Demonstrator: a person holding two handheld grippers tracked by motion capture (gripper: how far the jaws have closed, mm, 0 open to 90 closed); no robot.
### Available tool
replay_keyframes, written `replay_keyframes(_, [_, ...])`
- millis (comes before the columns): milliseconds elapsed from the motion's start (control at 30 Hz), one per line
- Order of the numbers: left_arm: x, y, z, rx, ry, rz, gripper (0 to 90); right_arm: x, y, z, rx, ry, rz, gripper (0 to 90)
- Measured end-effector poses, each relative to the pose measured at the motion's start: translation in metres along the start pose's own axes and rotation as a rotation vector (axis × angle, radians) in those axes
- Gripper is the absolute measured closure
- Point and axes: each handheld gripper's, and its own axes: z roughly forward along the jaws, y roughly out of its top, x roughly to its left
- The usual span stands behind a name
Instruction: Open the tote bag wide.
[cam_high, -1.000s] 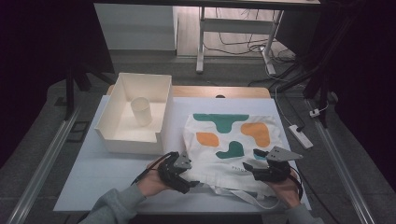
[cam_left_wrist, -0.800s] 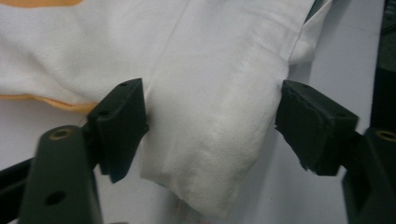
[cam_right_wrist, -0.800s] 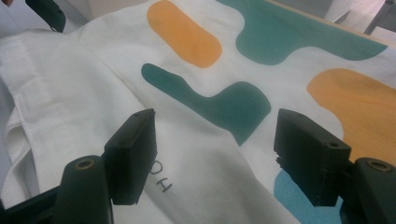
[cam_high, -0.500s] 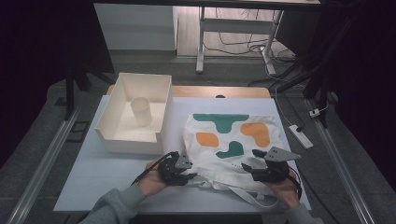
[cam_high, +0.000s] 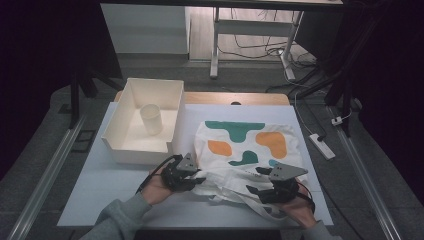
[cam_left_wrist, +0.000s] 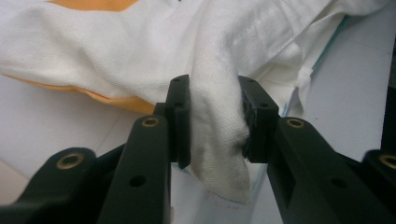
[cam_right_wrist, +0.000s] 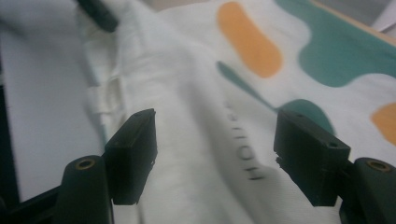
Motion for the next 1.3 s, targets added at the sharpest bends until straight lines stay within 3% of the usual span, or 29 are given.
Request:
replay_keyframes(67, [0.003, -0.001, -0.003, -0.006, -0.001, -0.011, 68.4, 0.003, 0.001, 0.002, 0.007, 0.013, -0.008, 30.3])
replay_keyframes(267, [0.007, -0.002, -0.004, -0.005, -0.01, -0.025, 68.5, 0.029, 0.012, 0.015, 0.07, 0.096, -0.066, 30.1])
replay_keyframes(400, [0.008, -0.003, -0.003, -0.005, -0.013, -0.028, 68.4, 0.042, 0.015, 0.024, 0.111, 0.115, -0.094, 33.0])
replay_keyframes(600, [0.007, -0.003, -0.001, 0.003, -0.01, -0.024, 68.4, 0.039, 0.007, 0.033, 0.194, 0.054, -0.1, 41.6])
replay_keyframes(833, [0.006, -0.003, 0.0, 0.011, -0.011, -0.02, 68.3, 0.043, 0.004, 0.041, 0.279, -0.028, -0.167, 43.0])
replay_keyframes(1067, [0.006, -0.003, 0.0, 0.014, -0.015, -0.017, 68.1, 0.044, 0.004, 0.045, 0.306, -0.1, -0.196, 57.3])
replay_keyframes(1300, [0.006, -0.003, 0.001, 0.014, -0.02, -0.017, 67.7, 0.046, 0.004, 0.046, 0.324, -0.133, -0.227, 73.0])
